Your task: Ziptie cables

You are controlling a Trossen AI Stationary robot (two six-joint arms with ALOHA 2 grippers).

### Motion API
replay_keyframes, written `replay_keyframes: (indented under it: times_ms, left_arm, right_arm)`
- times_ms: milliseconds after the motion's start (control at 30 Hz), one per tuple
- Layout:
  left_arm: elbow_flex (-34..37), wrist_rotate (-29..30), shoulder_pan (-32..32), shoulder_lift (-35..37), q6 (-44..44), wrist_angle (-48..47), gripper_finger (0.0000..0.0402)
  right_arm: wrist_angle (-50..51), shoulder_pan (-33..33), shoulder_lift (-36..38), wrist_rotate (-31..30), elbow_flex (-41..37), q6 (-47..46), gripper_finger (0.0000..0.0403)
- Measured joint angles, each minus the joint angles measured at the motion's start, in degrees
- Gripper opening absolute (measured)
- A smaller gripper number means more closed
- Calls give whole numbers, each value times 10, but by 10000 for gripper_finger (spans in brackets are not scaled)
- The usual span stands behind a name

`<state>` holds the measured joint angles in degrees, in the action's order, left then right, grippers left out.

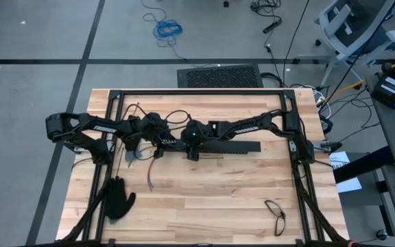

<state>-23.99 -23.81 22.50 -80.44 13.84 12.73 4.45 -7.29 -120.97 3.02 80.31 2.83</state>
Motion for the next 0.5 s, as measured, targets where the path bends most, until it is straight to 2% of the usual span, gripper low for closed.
replay_keyframes:
  times_ms: [500]
  left_arm:
    - [2, 5, 0, -1, -17, 20, 219]
  right_arm:
    - [-23, -1, 0, 1, -2, 11, 247]
